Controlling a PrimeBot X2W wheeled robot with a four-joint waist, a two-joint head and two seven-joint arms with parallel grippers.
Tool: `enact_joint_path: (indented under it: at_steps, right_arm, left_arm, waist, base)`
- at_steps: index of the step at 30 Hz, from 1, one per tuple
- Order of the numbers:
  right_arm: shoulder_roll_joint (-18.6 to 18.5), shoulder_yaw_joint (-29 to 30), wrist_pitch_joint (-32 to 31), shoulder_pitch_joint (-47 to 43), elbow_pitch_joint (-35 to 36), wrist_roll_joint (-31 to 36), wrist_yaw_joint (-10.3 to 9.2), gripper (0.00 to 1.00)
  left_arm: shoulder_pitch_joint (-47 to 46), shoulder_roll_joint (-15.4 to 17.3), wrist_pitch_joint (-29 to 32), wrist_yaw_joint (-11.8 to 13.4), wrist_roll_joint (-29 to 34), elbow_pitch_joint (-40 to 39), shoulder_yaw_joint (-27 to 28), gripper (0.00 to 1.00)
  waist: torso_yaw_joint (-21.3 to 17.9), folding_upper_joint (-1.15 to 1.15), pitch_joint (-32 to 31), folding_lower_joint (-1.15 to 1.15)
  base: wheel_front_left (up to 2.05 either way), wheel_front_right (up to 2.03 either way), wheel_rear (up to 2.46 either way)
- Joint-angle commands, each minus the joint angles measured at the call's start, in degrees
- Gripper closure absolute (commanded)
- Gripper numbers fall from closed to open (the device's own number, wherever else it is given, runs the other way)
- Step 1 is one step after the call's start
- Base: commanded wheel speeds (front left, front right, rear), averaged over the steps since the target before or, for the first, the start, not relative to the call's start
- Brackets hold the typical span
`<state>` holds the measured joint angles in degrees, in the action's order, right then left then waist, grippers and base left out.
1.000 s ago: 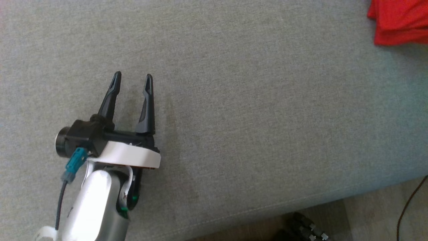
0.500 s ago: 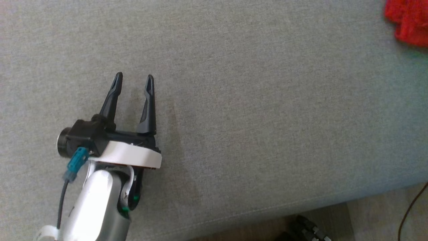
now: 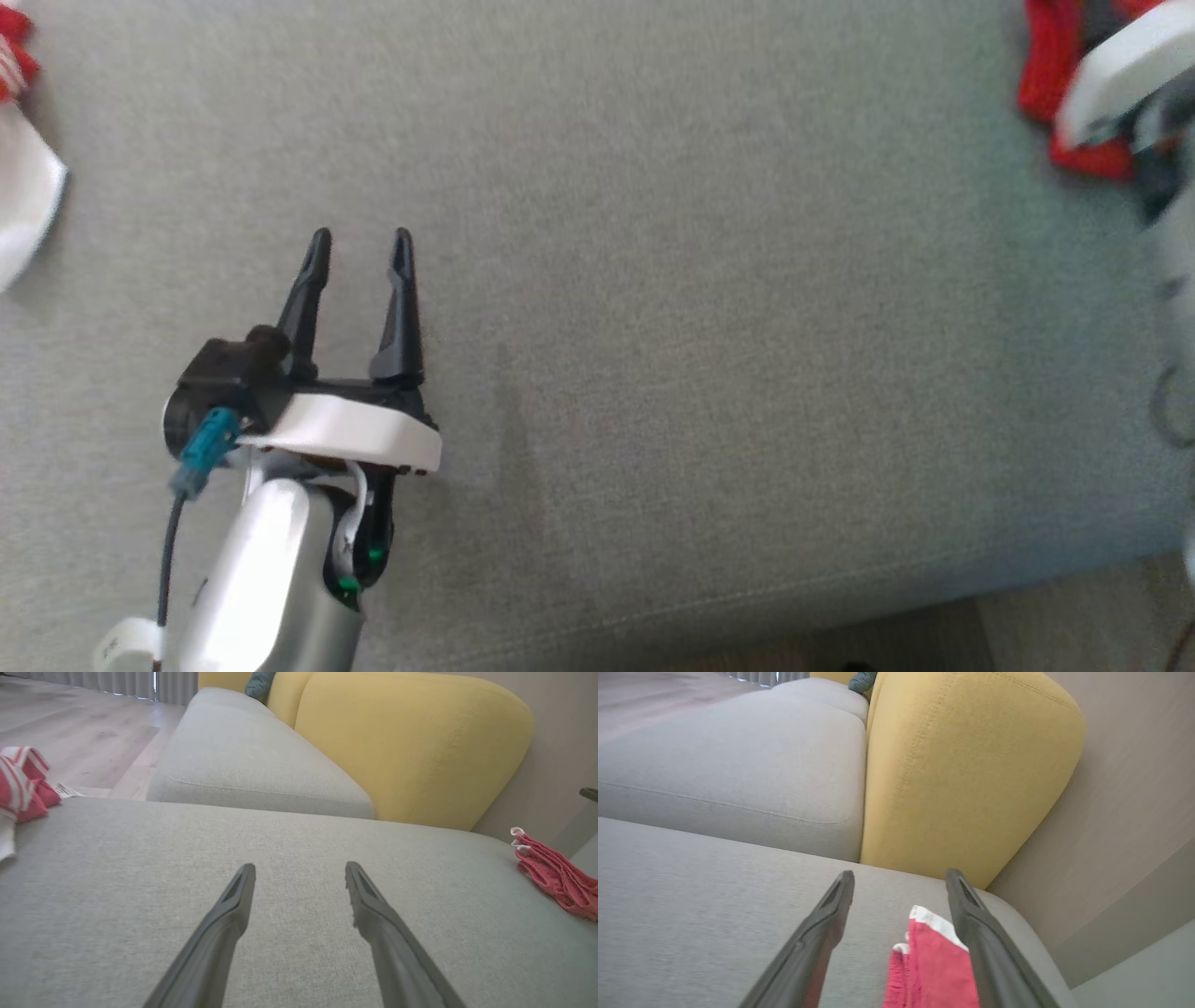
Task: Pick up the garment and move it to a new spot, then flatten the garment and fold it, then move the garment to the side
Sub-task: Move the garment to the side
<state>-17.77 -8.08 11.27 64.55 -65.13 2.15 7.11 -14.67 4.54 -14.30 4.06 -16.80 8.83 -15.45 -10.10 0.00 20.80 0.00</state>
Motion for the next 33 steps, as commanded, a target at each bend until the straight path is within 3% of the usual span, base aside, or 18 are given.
enact_joint_path:
  at_steps: [1, 3, 9, 15, 16, 24, 33]
  right_arm:
    - [1.7, -1.0, 1.2, -1.6, 2.1, -0.8, 0.37, 0.00]
    - [4.9, -2.0, 2.5, -5.0, 3.6, -2.5, 0.37, 0.00]
    - [9.6, -2.8, 3.6, -13.7, 9.5, -6.0, 0.37, 0.00]
    - [12.5, -1.3, 3.7, -23.5, 19.0, -7.8, 0.37, 0.00]
    - [13.3, -0.3, 3.7, -28.1, 23.3, -8.2, 0.37, 0.00]
    - [14.8, 3.7, 3.7, -43.6, 36.2, -8.7, 0.37, 0.00]
    - [14.9, 3.0, 2.7, -55.7, 47.7, -12.1, 0.37, 0.00]
  left_arm:
    - [-0.8, 0.0, -0.7, 0.3, -0.2, -1.5, 2.6, 0.00]
    - [0.3, -0.4, -0.7, 0.6, -0.5, -0.7, 3.9, 0.00]
    - [3.7, -1.2, -0.7, 1.7, -0.4, 0.4, 6.4, 0.00]
    - [6.9, -1.5, -0.7, 2.3, -0.3, 0.9, 8.1, 0.00]
    - [8.4, -1.5, -0.7, 2.3, -0.2, 1.0, 8.5, 0.00]
    - [12.2, -1.6, -0.7, 1.9, 0.1, 1.0, 8.5, 0.00]
    - [15.2, -1.7, -0.7, 2.2, -0.2, 0.7, 6.1, 0.00]
  waist:
    - [0.9, 0.00, -3.6, 0.00]
    - [1.7, 0.00, -6.8, 0.00]
    - [3.4, 0.00, -12.3, 0.00]
    - [5.1, 0.00, -15.7, 0.00]
    - [5.8, 0.00, -16.7, 0.00]
    - [8.4, 0.00, -18.8, 0.00]
    - [8.8, 0.00, -19.7, 0.00]
  base:
    - [0.00, 0.00, 0.00]
    - [0.00, 0.00, 0.00]
    - [0.00, 0.00, 0.00]
    - [0.00, 0.00, 0.00]
    - [0.00, 0.00, 0.00]
    - [0.00, 0.00, 0.00]
    - [0.00, 0.00, 0.00]
